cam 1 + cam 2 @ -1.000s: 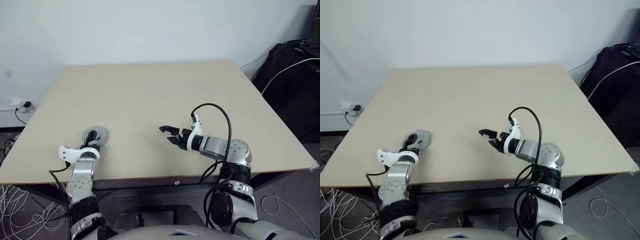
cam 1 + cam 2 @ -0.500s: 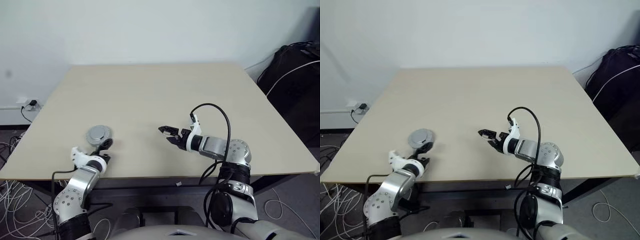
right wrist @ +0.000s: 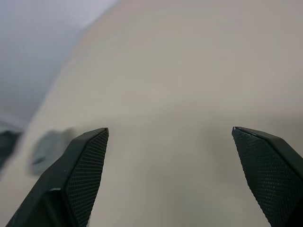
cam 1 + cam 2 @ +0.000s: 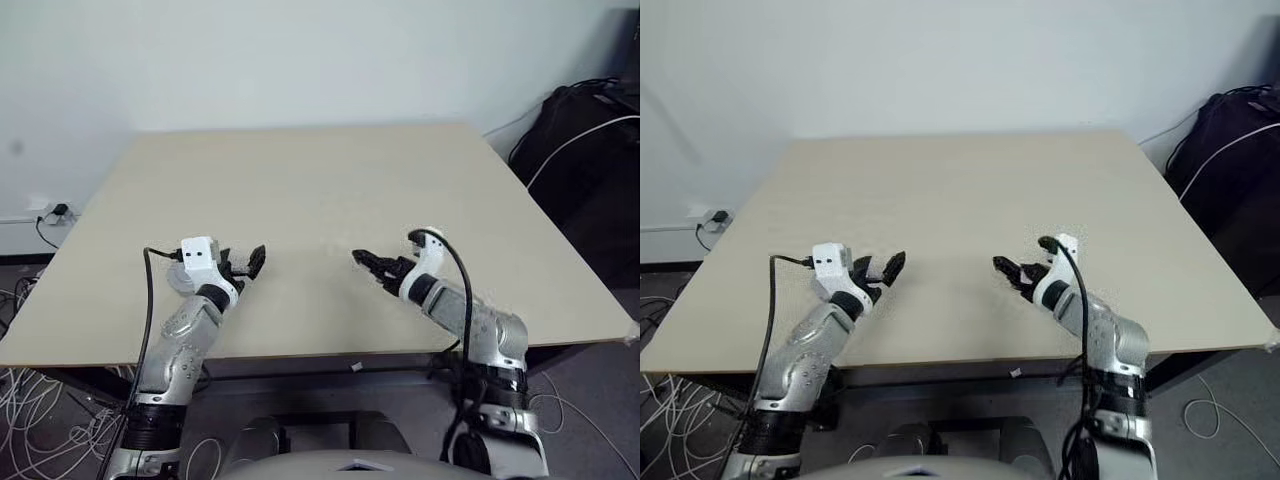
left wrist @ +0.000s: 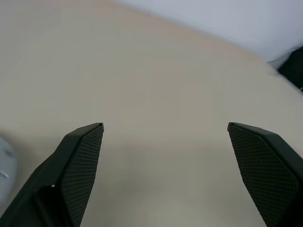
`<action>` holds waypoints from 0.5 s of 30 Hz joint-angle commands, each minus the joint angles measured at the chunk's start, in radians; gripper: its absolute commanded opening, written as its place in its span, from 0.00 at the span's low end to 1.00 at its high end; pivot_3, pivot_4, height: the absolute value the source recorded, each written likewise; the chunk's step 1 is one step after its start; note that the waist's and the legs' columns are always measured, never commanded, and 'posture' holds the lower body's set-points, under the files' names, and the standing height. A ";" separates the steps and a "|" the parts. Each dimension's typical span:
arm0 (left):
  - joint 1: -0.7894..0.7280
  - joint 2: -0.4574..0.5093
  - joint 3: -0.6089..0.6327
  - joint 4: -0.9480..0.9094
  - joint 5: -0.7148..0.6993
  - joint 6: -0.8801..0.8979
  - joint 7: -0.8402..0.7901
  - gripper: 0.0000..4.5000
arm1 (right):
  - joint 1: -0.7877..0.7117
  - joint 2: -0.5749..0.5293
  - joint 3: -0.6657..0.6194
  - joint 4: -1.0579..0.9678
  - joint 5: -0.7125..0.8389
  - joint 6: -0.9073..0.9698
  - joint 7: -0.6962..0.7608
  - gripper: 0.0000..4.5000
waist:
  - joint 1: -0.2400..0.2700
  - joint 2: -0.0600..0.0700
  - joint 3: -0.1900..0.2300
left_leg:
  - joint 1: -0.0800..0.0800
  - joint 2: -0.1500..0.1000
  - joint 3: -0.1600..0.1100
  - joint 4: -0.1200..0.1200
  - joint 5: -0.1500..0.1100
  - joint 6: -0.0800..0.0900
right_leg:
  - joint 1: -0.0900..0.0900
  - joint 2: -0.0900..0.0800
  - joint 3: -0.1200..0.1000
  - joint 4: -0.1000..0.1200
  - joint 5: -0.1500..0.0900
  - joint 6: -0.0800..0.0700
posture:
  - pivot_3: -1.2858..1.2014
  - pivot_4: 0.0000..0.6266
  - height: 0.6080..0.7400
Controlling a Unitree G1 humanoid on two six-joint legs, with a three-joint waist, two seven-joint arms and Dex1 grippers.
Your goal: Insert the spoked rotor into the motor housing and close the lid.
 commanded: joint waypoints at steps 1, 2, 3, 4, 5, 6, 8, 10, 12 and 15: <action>0.016 0.002 -0.020 0.064 0.152 -0.207 -0.034 0.99 | 0.053 -0.058 0.104 -0.038 -0.173 -0.329 0.074 1.00 | 0.001 0.000 0.000 | 0.000 0.000 0.000 0.000 0.000 0.000 | 0.000 0.000 0.000 0.000 0.000 0.000 | 0.52 0.00 1.00; 0.023 -0.005 -0.020 0.087 0.177 -0.251 -0.041 0.99 | 0.075 -0.070 0.126 -0.031 -0.214 -0.404 0.083 1.00 | 0.002 0.000 0.000 | 0.000 0.000 0.000 0.000 0.000 0.000 | 0.000 0.000 0.000 -0.001 0.000 0.000 | 0.52 0.00 1.00; 0.030 -0.011 -0.018 0.103 0.194 -0.284 -0.048 0.99 | 0.096 -0.076 0.141 -0.026 -0.246 -0.470 0.082 1.00 | 0.004 0.000 0.000 | 0.000 0.000 0.000 0.000 0.000 0.000 | 0.000 0.000 0.000 -0.001 0.000 0.000 | 0.52 0.00 1.00; 0.036 -0.020 -0.015 0.116 0.195 -0.312 -0.065 0.99 | 0.117 -0.078 0.154 -0.020 -0.268 -0.532 0.091 1.00 | 0.004 -0.001 0.000 | 0.000 0.000 0.000 0.000 0.000 0.000 | 0.000 0.000 0.000 -0.001 0.000 0.000 | 0.52 0.00 1.00; 0.041 -0.025 -0.012 0.125 0.197 -0.332 -0.079 0.99 | 0.133 -0.081 0.167 -0.016 -0.285 -0.575 0.098 1.00 | 0.006 -0.001 0.001 | 0.000 0.000 0.000 0.000 0.000 0.000 | 0.000 0.000 0.000 0.000 0.000 0.000 | 0.52 0.00 1.00; 0.043 -0.026 -0.011 0.140 0.212 -0.361 -0.087 0.99 | 0.148 -0.083 0.180 -0.005 -0.305 -0.616 0.105 1.00 | 0.009 -0.002 0.001 | 0.000 0.000 0.000 0.000 0.000 0.000 | 0.000 0.000 0.000 0.000 0.000 0.001 | 0.52 0.00 1.00; 0.046 -0.027 -0.009 0.174 0.254 -0.419 -0.089 0.99 | 0.167 -0.088 0.199 0.019 -0.341 -0.683 0.107 1.00 | 0.011 -0.002 0.001 | 0.000 0.000 0.000 0.001 0.000 0.000 | 0.001 0.000 0.000 0.000 0.000 0.001 | 0.52 0.00 1.00; 0.046 -0.031 -0.008 0.209 0.288 -0.495 -0.096 0.99 | 0.176 -0.088 0.203 0.043 -0.359 -0.724 0.102 1.00 | 0.015 -0.002 0.001 | 0.001 0.000 0.000 0.002 0.000 0.000 | 0.001 0.000 0.000 0.001 0.001 0.001 | 0.52 0.00 1.00; 0.050 -0.037 -0.006 0.238 0.321 -0.565 -0.088 0.99 | 0.184 -0.088 0.201 0.063 -0.367 -0.752 0.100 1.00 | 0.024 -0.002 0.001 | 0.002 0.000 0.000 0.003 0.000 0.001 | 0.002 -0.001 0.000 0.001 0.001 0.002 | 0.52 0.00 1.00; 0.056 -0.054 0.003 0.258 0.325 -0.605 -0.089 0.99 | 0.199 -0.082 0.195 0.084 -0.362 -0.790 0.108 1.00 | 0.036 -0.003 0.002 | 0.002 0.000 0.000 0.003 0.000 0.001 | 0.002 -0.001 0.000 0.001 0.001 0.002 | 0.52 0.00 1.00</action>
